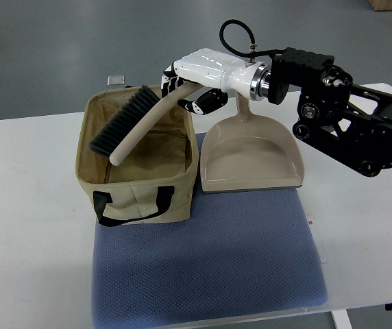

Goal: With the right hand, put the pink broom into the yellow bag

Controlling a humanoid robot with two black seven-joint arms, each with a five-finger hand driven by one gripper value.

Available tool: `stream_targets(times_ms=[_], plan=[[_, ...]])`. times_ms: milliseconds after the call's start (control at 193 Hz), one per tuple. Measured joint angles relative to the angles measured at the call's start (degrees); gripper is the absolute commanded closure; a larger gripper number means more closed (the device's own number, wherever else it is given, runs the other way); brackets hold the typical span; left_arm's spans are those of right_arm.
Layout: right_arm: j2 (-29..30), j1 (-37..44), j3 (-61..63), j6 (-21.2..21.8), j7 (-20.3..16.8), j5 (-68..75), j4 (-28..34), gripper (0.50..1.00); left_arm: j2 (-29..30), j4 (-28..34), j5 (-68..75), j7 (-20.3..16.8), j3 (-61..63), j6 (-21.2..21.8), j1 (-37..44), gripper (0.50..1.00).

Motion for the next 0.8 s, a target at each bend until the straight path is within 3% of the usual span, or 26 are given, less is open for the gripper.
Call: stream_targets(times_ms=[218,446,799], plan=[[0.2,-1.2,1.1,-0.9,0.0,0.8,-0.1,0.656,0.0,0.0,0.0,0.0,0.0,0.0,0.0,0.5],[-0.8,-2.9,5.5,-4.4,-0.2,4.1,-1.2,0.652,0.0,0.0,0.0,0.0,0.0,0.0,0.0,0.5],[-1.0,-11.7,24.7,-4.4,-0.2,30.6,-13.4,0.65,0.0,0.0,0.0,0.0,0.0,0.0,0.0,0.5]])
